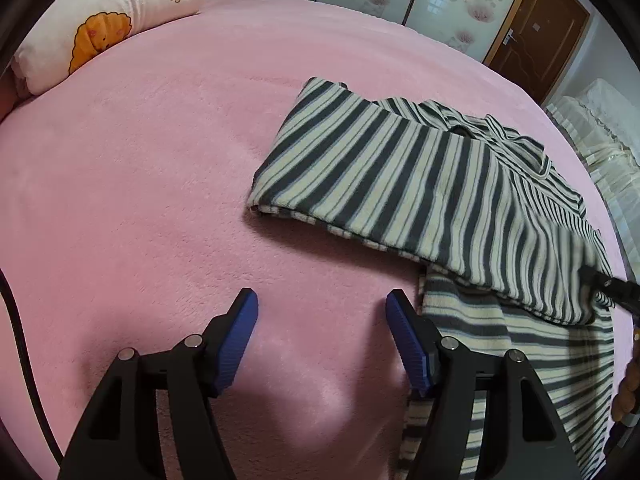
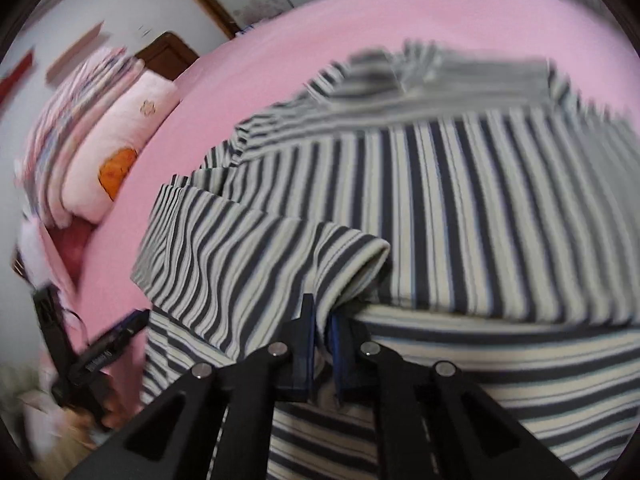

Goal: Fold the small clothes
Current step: 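Grasp the shirt side edge with the right tool and fold it over, then lower the folded side onto the shirt and open the right tool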

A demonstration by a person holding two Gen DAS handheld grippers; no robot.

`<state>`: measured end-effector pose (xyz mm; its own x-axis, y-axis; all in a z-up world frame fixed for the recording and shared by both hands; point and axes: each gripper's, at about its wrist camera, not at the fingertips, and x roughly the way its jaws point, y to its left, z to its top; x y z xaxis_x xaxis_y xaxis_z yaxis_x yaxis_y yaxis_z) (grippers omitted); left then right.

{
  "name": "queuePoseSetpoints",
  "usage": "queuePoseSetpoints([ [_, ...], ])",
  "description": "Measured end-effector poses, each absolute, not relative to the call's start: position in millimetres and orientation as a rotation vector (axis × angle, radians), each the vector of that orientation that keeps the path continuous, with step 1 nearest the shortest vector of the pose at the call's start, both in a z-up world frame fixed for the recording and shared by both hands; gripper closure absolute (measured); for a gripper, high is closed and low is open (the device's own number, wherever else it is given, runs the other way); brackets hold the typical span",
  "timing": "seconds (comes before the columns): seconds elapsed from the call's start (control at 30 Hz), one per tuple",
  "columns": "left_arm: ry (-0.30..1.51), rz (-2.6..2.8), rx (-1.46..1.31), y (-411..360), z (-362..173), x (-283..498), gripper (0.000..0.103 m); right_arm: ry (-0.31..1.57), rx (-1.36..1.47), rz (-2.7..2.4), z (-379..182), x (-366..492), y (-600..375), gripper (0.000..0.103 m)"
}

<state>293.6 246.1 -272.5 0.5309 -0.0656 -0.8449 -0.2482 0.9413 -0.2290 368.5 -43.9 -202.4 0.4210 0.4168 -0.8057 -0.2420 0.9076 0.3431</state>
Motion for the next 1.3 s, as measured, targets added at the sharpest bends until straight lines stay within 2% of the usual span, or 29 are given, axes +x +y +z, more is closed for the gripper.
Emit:
queuePoseSetpoints([
  [0.17, 1.001, 0.105, -0.339, 240, -268, 300, 0.038, 0.877, 0.043, 0.394, -135, 368, -35, 0.097],
  [0.47, 0.980, 0.091, -0.373, 222, -263, 315, 0.038, 0.668, -0.119, 0.441, -35, 400, -5, 0.097],
  [0.8, 0.956, 0.084, -0.314, 199, -248, 329, 0.037, 0.491, -0.098, 0.553, 48, 397, 35, 0.097],
  [1.03, 0.959, 0.167, -0.353, 207, -251, 348, 0.036, 0.525, -0.093, 0.428, 36, 405, -12, 0.097],
  [1.17, 0.954, 0.177, -0.390, 207, -250, 362, 0.036, 0.597, -0.071, 0.340, 8, 414, -56, 0.097],
  [1.3, 0.939, 0.218, -0.309, 192, -243, 377, 0.036, 0.685, -0.055, 0.269, -29, 420, -93, 0.097],
])
